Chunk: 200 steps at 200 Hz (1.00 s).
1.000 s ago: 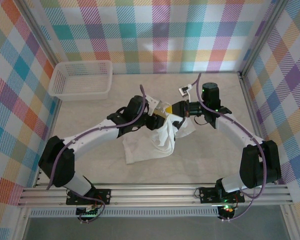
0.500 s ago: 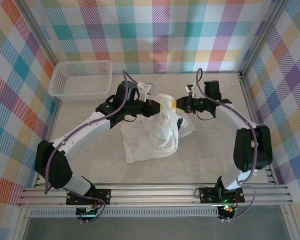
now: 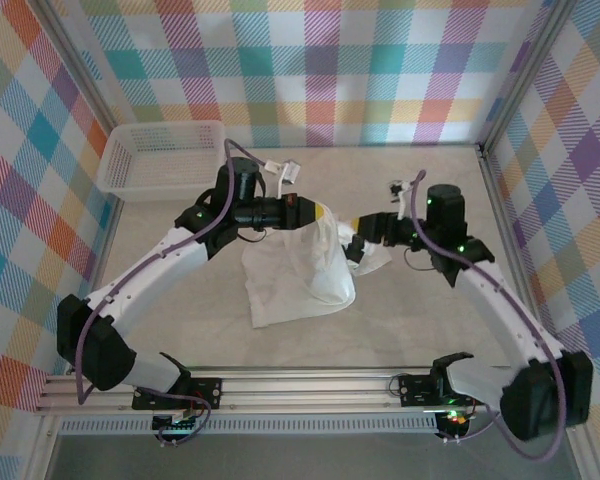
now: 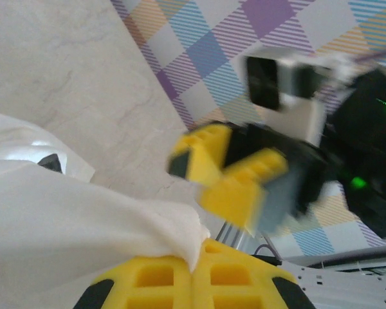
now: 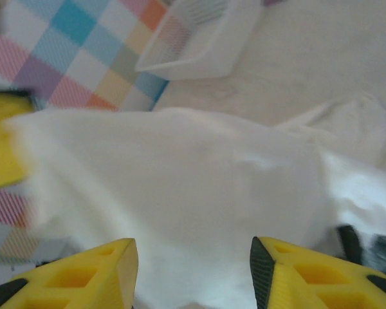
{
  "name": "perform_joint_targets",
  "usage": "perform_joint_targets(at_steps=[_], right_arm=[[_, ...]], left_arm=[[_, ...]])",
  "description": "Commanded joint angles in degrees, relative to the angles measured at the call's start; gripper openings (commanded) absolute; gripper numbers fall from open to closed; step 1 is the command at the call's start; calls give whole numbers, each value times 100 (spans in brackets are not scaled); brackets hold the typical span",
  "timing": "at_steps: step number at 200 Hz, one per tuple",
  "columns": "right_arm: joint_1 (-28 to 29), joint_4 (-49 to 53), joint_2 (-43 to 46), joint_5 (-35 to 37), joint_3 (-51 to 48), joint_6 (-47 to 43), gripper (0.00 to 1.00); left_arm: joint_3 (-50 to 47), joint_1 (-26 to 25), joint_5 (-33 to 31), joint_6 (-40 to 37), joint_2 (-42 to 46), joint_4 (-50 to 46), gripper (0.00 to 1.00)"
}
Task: Fold the inside-out t-shirt
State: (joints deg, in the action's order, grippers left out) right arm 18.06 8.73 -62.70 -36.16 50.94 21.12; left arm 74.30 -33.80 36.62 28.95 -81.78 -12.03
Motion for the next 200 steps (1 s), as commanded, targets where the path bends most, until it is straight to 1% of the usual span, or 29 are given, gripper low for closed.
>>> perform_joint_targets(at_steps=[1,16,30,35,39,48,53,58,65,73,83,95,104,111,125,135,144,160,178,189,200], right_arm=[[776,-375,-12,937,-79,-756,54],[1071,-471,-346,1489,65,-821,58],[1076,-342,-765,1506,360,-991,51],[1076,-207,-912,1399,524,-1097,47],[1076,-125,-1003,1294,649,-1143,40],[1076,28,-1186,947,896,-1225,20],[1076,61,-1246,703,998,-1241,12],[1079,60,-1291,437,1071,-1237,6],[1076,-6,-1327,13,1118,-1185,0],[1076,-163,-1329,-445,1115,-1025,0],[1065,-439,-1349,-1092,1086,-717,0],[1050,-736,-1452,-1770,1117,-264,0],[1037,-925,-1512,-2011,1135,104,0],[1018,-1137,-1533,-2052,1099,363,0],[959,-1607,-1578,-2012,949,819,0],[914,-1664,-1654,-1962,942,909,0],[888,-1500,-1772,-1896,1023,884,0],[856,-1229,-1970,-1823,1185,865,0],[855,-1223,-2111,-1842,1264,908,0],[850,-1225,-2157,-1870,1294,927,0],[854,-1190,-2193,-1878,1337,938,0]], left_arm=[[150,84,64,93,-65,22,0],[160,89,34,127,-48,58,0],[158,92,-76,103,17,26,0],[166,108,-152,77,44,-44,0],[184,129,-238,48,70,-127,0],[207,205,-423,-31,126,-296,0],[205,261,-483,-75,159,-337,0],[196,335,-518,-111,169,-335,0],[187,453,-537,-162,162,-433,0],[183,579,-565,-292,100,-630,0],[256,710,-786,-482,-37,-947,0],[479,793,-1050,-758,-240,-1581,9],[608,805,-1089,-928,-299,-1820,19],[622,805,-1116,-983,-245,-1888,27],[518,808,-1156,-1042,-27,-1938,35],[386,805,-1137,-1109,179,-1996,37],[176,809,-978,-1152,414,-1928,38],[-355,789,-728,-1097,919,-1620,39],[-948,781,-614,-870,1460,-1179,42],[-1193,782,-401,-741,1663,-844,49],[-1378,747,-125,-643,1686,-507,54]])
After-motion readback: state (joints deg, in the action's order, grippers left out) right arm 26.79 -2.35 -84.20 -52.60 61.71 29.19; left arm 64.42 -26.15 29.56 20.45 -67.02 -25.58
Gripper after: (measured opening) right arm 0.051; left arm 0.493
